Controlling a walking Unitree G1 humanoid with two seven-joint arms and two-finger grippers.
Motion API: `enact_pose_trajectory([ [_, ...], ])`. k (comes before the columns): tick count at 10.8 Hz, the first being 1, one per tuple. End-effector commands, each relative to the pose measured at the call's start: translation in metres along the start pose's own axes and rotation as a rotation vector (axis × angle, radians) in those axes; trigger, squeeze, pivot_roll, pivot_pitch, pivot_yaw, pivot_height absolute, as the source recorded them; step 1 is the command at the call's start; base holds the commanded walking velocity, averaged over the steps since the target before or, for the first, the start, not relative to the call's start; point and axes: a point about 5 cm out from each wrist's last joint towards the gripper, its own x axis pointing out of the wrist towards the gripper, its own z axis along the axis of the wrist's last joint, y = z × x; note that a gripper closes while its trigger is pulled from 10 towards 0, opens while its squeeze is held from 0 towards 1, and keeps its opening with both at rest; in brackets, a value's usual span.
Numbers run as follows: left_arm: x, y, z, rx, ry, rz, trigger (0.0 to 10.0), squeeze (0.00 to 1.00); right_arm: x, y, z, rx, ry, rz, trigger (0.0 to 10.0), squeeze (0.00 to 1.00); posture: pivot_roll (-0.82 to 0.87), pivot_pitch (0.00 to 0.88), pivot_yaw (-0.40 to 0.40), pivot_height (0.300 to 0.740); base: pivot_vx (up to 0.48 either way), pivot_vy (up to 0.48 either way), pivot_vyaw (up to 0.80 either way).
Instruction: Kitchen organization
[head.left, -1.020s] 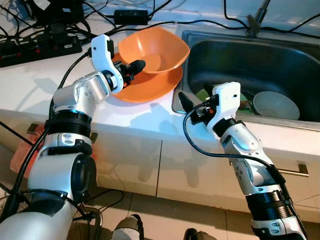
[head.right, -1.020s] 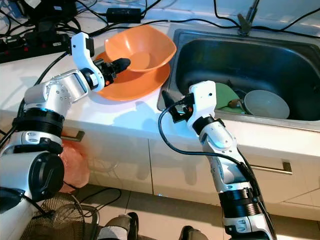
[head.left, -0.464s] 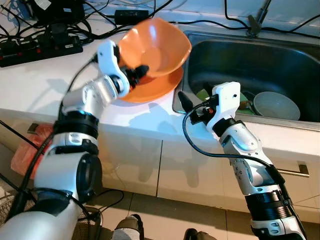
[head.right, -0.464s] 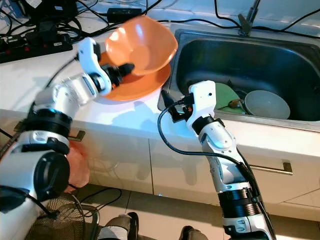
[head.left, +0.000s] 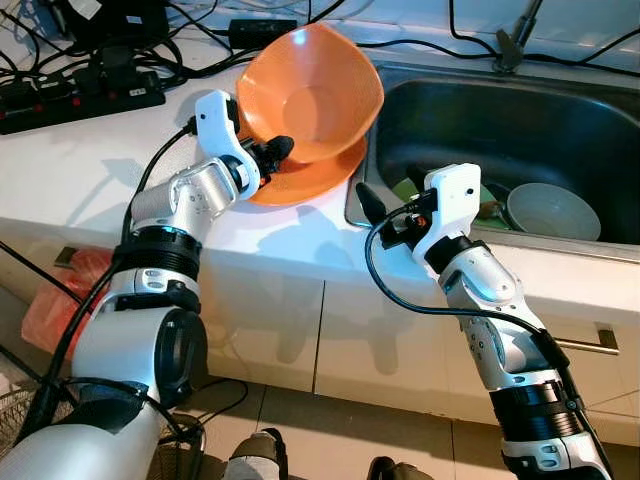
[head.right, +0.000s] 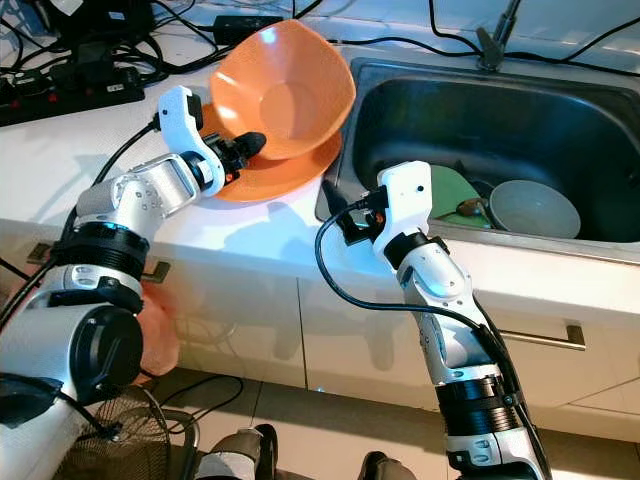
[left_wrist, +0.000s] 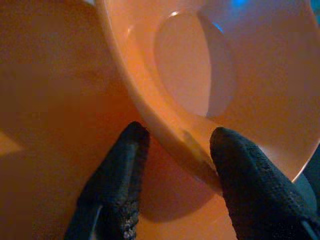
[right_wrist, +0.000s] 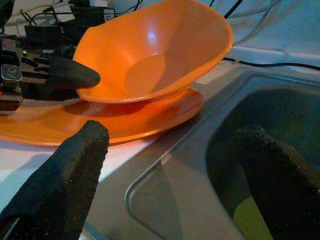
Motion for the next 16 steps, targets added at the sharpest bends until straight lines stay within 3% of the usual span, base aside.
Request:
enact_pose_trajectory([
  [1, 0.0, 0.003, -0.002, -0.015, -0.012, 0.021, 0.0, 0.0, -0.003, -0.003, 0.0, -0.014, -0.003, -0.016, 10.0, 0.0, 0.18, 0.115, 0.034, 0.74, 0.0, 0.0, 0.0],
  [6, -0.005, 0.015, 0.009, -0.04, -0.079, 0.057, 0.0, 0.0, -0.001, -0.002, -0.002, -0.012, 0.001, -0.011, 10.0, 0.0, 0.19, 0.117, 0.028, 0.74, 0.0, 0.0, 0.0],
  [13, -0.007, 0.017, 0.006, -0.046, -0.089, 0.05, 0.0, 0.0, -0.002, -0.003, -0.004, -0.014, 0.007, -0.012, 10.0, 0.0, 0.19, 0.13, 0.022, 0.74, 0.0, 0.0, 0.0],
  [14, -0.007, 0.014, 0.005, -0.029, -0.09, 0.026, 8.9, 0.0, -0.002, -0.003, -0.004, -0.015, 0.007, -0.011, 10.0, 0.0, 0.19, 0.131, 0.021, 0.74, 0.0, 0.0, 0.0],
  [15, -0.007, 0.014, 0.004, -0.015, -0.093, 0.03, 10.0, 0.0, -0.002, -0.002, -0.003, -0.016, 0.007, -0.011, 10.0, 0.0, 0.19, 0.131, 0.02, 0.74, 0.0, 0.0, 0.0],
  [16, -0.007, 0.014, 0.004, -0.024, -0.097, 0.027, 10.0, 1.0, -0.002, -0.002, -0.003, -0.017, 0.008, -0.011, 10.0, 0.0, 0.19, 0.132, 0.019, 0.74, 0.0, 0.0, 0.0],
])
